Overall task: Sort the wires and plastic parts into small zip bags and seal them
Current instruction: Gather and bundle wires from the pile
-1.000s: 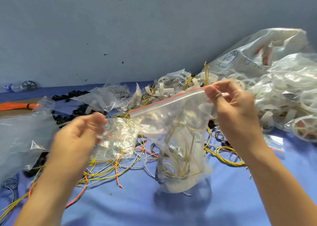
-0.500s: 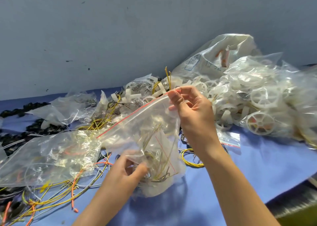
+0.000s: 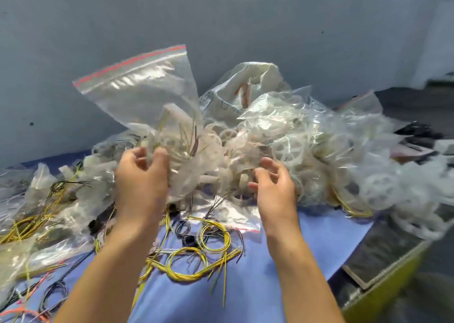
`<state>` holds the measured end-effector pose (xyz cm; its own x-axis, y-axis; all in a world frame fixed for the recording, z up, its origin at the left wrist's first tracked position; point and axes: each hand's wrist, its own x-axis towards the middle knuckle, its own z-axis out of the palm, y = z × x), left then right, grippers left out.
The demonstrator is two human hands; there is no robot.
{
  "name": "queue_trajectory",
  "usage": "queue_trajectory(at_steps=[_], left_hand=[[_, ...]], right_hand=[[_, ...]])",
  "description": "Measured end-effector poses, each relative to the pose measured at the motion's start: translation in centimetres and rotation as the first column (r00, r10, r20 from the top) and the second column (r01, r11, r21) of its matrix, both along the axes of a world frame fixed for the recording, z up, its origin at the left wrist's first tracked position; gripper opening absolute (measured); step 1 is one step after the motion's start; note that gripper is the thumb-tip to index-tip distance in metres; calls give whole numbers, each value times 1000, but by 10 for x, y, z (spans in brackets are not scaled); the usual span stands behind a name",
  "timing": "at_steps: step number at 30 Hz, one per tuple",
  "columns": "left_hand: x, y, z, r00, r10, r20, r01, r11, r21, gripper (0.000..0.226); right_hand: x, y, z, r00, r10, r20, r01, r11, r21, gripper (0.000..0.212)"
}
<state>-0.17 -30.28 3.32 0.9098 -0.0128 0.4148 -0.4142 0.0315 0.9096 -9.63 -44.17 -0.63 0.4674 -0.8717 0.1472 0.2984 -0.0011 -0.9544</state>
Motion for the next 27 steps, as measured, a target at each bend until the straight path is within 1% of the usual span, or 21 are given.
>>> queue_trajectory(at_steps=[2, 3, 4, 5, 6, 7, 8, 9, 10, 11, 12, 14, 16, 18, 19, 20, 21, 22, 24, 26, 27], left_hand=[[24, -44, 33, 961, 180, 212, -196, 979, 59, 15], [36, -67, 48, 928, 234, 289, -270, 958, 92, 16], [48, -90, 59, 909, 236, 344, -303, 940, 157, 19], [61, -112, 67, 905, 172, 389, -298, 909, 291, 22], [73, -133, 70, 910, 44, 413, -260, 835, 485, 24], [83, -150, 70, 916, -123, 383, -186, 715, 674, 24], [89, -163, 66, 915, -254, 314, -110, 591, 799, 21], [92, -170, 61, 909, -324, 262, -63, 515, 855, 17], [93, -170, 54, 902, -349, 253, -41, 516, 856, 17], [93, -165, 47, 898, -348, 270, -34, 558, 829, 23], [92, -155, 40, 891, -335, 308, -51, 599, 799, 28], [88, -124, 23, 855, -353, 380, -76, 640, 765, 29], [83, -80, 8, 809, -391, 440, -85, 662, 745, 27], [77, -26, -2, 748, -411, 521, -166, 645, 746, 26], [74, 2, -5, 712, -429, 556, -232, 605, 762, 25], [72, 32, -7, 677, -452, 581, -305, 545, 780, 24], [71, 63, -8, 656, -473, 588, -373, 475, 797, 22], [70, 95, -9, 654, -482, 583, -425, 403, 810, 20], [72, 159, -11, 704, -425, 569, -488, 293, 822, 20], [74, 221, -13, 801, -272, 533, -499, 189, 846, 22], [76, 256, -15, 856, -181, 485, -471, 116, 875, 23]], right_hand=[[1, -15, -5, 1000, 3, -25, -1, 998, 64, 22], [1, -21, -6, 999, 1, -39, 2, 997, 78, 21], [2, -25, -7, 999, 0, -48, 4, 996, 88, 20], [4, -29, -8, 999, -1, -52, 6, 995, 101, 20], [5, -32, -9, 998, -1, -58, 7, 993, 114, 20], [7, -33, -10, 998, 1, -64, 7, 992, 125, 21], [9, -33, -11, 998, 8, -69, 1, 991, 133, 21], [11, -32, -11, 997, 19, -69, -9, 990, 139, 21], [12, -30, -10, 997, 32, -65, -23, 989, 147, 21], [15, -27, -9, 997, 45, -59, -36, 988, 151, 21], [18, -24, -8, 997, 59, -55, -51, 988, 149, 21], [25, -13, -5, 993, 103, -51, -96, 986, 138, 20], [33, 3, -3, 986, 160, -45, -153, 981, 121, 21], [43, 27, -2, 974, 215, -69, -210, 975, 79, 23], [49, 42, -1, 965, 248, -83, -244, 968, 58, 23], [56, 58, 0, 953, 287, -94, -285, 958, 37, 23], [63, 75, 1, 937, 333, -102, -333, 943, 15, 23], [69, 95, 2, 918, 380, -113, -384, 923, -11, 23], [81, 135, 1, 869, 464, -175, -486, 866, -116, 20], [88, 172, -5, 805, 508, -305, -585, 767, -265, 17], [92, 194, -10, 772, 510, -380, -628, 704, -332, 18]])
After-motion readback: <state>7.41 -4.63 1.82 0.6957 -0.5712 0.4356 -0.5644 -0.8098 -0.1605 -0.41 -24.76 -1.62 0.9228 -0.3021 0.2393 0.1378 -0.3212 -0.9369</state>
